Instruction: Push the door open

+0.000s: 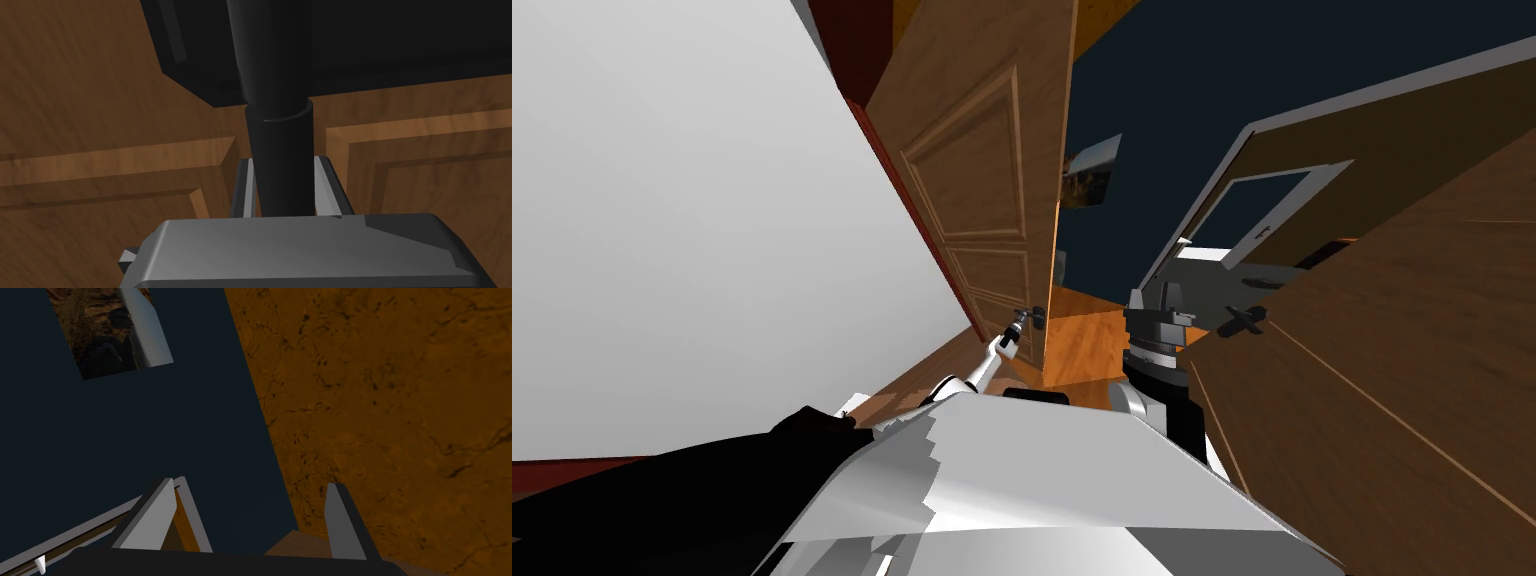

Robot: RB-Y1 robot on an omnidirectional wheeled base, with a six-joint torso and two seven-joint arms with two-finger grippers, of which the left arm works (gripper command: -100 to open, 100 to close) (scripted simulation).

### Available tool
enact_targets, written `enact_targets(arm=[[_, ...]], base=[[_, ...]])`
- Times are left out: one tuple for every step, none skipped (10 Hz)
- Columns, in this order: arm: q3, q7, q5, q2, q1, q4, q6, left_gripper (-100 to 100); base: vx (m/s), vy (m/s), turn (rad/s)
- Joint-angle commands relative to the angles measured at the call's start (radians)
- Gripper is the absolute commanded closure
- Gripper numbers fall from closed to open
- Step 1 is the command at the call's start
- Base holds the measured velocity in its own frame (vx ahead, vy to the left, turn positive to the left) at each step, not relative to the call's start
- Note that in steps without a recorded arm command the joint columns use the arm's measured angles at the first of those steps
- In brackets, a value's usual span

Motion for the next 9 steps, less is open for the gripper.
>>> enact_targets(arm=[[0.026, -0.004, 0.005, 0.02, 0.006, -0.024, 0.017, 100], [0.043, -0.01, 0.009, 0.021, 0.005, -0.022, 0.018, 100], [0.051, -0.012, 0.01, 0.021, 0.004, -0.021, 0.019, 100], [0.059, -0.015, 0.012, 0.02, 0.003, -0.02, 0.02, 100], [0.068, -0.018, 0.014, 0.019, 0.003, -0.019, 0.02, 100], [0.084, -0.024, 0.017, 0.016, 0.001, -0.017, 0.021, 100], [0.091, -0.026, 0.018, 0.014, 0.001, -0.017, 0.022, 100], [0.099, -0.029, 0.02, 0.012, 0.0, -0.016, 0.022, 100], [0.113, -0.034, 0.023, 0.007, -0.001, -0.014, 0.023, 100]], base=[[0.134, -0.177, 0.112], [0.145, -0.202, 0.118], [0.121, -0.168, 0.047], [0.108, -0.106, 0.035], [0.112, -0.092, 0.042], [0.127, -0.121, 0.082], [0.122, -0.146, 0.058], [0.104, -0.139, 0.072], [0.1, -0.149, 0.078]])
